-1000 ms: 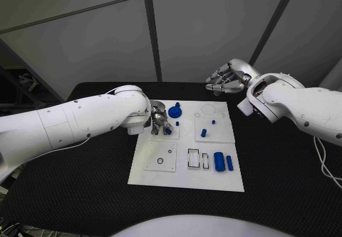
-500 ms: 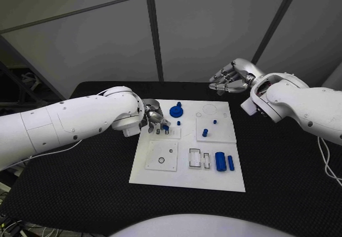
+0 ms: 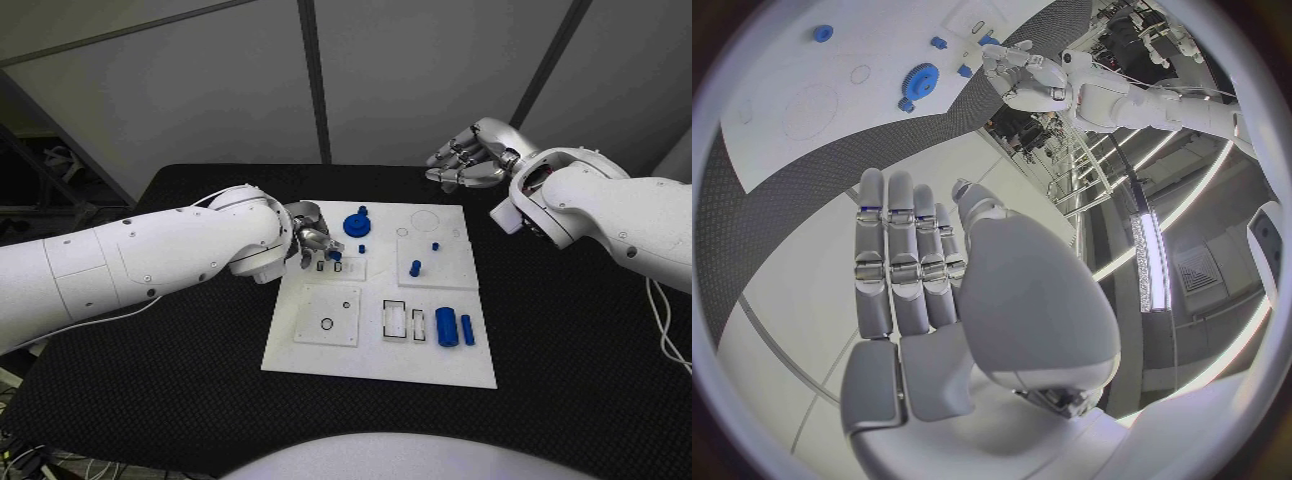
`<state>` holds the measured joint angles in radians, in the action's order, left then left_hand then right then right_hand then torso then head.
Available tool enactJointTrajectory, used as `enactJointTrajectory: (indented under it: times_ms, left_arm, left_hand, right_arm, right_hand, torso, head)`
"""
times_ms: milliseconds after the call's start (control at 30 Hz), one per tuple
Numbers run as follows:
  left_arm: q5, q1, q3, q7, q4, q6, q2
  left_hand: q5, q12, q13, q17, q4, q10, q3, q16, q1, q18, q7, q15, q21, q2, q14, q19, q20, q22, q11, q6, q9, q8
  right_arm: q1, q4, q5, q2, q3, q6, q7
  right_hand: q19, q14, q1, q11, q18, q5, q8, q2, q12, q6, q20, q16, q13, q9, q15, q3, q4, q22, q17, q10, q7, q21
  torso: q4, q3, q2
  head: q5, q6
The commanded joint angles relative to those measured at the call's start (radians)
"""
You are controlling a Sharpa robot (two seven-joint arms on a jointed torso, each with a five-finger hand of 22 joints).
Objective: Assemble the parts on the task board
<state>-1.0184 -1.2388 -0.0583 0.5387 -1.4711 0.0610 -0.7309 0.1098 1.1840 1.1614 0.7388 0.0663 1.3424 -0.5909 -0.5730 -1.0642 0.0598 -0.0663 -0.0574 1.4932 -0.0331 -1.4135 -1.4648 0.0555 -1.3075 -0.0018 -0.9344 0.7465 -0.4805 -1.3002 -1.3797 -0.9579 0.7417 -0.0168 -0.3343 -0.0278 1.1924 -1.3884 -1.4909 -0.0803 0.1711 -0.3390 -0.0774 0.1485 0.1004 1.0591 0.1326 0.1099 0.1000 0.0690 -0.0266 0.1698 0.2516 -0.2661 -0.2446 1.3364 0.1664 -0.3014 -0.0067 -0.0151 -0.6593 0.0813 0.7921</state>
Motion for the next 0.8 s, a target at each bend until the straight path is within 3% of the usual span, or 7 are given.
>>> enactJointTrajectory:
  times_ms: [33, 367, 800]
  left_arm:
    - [-0.048, 0.004, 0.000, -0.006, 0.001, 0.043, 0.007]
    - [-0.071, 0.014, 0.000, -0.002, 0.006, 0.004, 0.022]
    - [-0.150, 0.015, 0.000, 0.003, 0.006, -0.052, 0.027]
  left_hand:
    - [0.000, 0.006, 0.002, 0.001, -0.157, 0.010, -0.162, 0.007, 0.004, -0.030, 0.001, -0.004, 0.003, 0.005, -0.005, -0.024, -0.003, -0.151, -0.006, 0.004, 0.002, -0.005]
    - [-0.001, 0.023, 0.019, 0.002, -0.159, 0.021, -0.167, 0.008, 0.010, -0.030, 0.001, -0.004, 0.002, 0.002, -0.005, -0.024, -0.004, -0.151, -0.006, 0.005, 0.007, -0.007]
    - [-0.002, 0.033, 0.028, 0.004, -0.165, 0.026, -0.169, 0.008, 0.014, -0.031, 0.003, -0.005, 0.004, -0.004, -0.006, -0.026, -0.004, -0.154, -0.007, 0.003, 0.014, -0.011]
  right_arm:
    - [-0.002, -0.003, -0.001, 0.000, 0.000, 0.005, 0.005]
    - [-0.002, -0.004, -0.001, 0.000, 0.000, 0.008, 0.005]
    - [-0.002, -0.002, -0.001, -0.003, 0.000, 0.010, 0.005]
  right_hand:
    - [0.003, 0.004, 0.007, -0.003, 0.010, -0.007, -0.002, 0.000, 0.000, -0.007, -0.001, 0.000, 0.001, 0.000, -0.002, 0.000, -0.004, 0.001, -0.001, -0.006, -0.004, 0.002]
    - [0.003, 0.005, 0.007, -0.003, 0.010, -0.007, -0.002, -0.001, 0.000, -0.007, -0.001, -0.001, 0.001, 0.000, -0.002, 0.000, -0.003, 0.001, -0.001, -0.006, -0.003, 0.002]
    - [0.003, 0.005, 0.007, -0.003, 0.010, -0.007, -0.002, -0.001, 0.000, -0.007, -0.001, -0.001, 0.001, 0.000, -0.002, 0.000, -0.003, 0.001, -0.001, -0.006, -0.003, 0.002]
  torso:
    - [-0.0001, 0.0011, -0.001]
    - [0.0003, 0.0003, -0.001]
    - [0.0005, 0.0004, -0.001]
  head:
    - [-0.001, -0.001]
    - [-0.001, 0.001]
    - [0.000, 0.005]
